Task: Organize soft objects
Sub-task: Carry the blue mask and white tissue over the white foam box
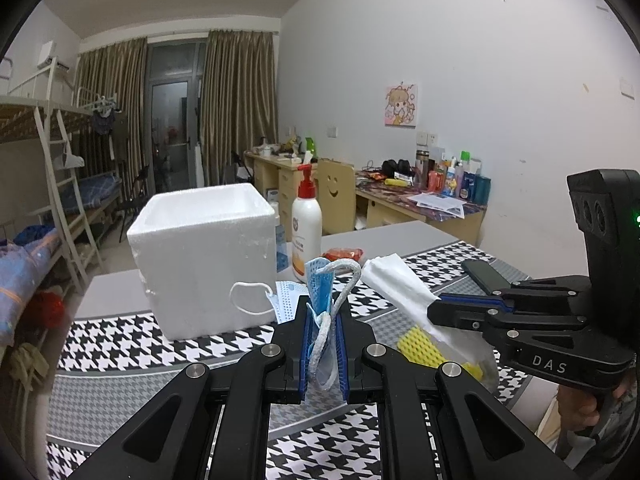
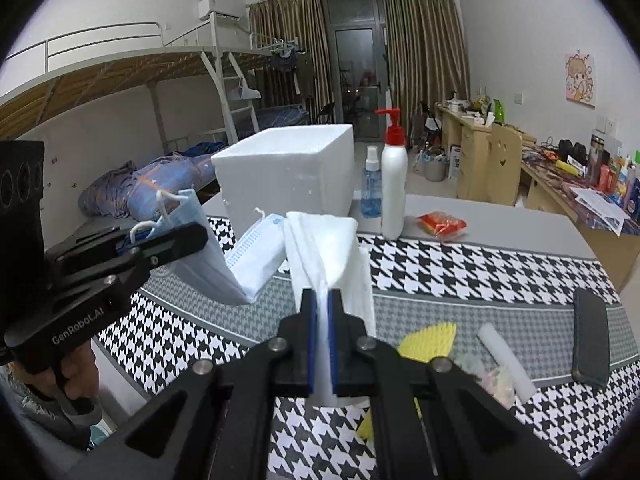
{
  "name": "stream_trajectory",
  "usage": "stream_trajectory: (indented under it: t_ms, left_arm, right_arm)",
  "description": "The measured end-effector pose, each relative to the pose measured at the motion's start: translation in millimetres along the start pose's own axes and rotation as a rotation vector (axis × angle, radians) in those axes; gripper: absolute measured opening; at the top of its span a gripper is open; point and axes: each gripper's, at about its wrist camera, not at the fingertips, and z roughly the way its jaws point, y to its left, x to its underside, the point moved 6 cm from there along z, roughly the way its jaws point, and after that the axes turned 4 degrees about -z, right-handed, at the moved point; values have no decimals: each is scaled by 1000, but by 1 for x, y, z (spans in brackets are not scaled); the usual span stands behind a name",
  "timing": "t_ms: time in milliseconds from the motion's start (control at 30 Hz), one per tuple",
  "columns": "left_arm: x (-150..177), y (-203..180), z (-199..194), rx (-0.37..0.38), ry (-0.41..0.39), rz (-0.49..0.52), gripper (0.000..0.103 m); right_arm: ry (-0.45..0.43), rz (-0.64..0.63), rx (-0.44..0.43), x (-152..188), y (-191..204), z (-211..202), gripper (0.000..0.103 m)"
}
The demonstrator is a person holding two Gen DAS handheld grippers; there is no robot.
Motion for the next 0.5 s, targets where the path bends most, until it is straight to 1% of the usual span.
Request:
stream_trajectory:
  t_ms: [100, 200, 500]
  left_arm:
    - [-6, 1, -1, -6, -11, 6, 12]
    - [-13, 1, -2, -30, -32, 25, 12]
    - [-28, 3, -2, -39, -56, 30, 12]
  right_arm:
    - [-12, -7, 6, -6, 0, -2, 8]
    - [-23, -29, 9, -14, 3, -2, 8]
    - [-71, -55, 15, -41, 6, -5, 8]
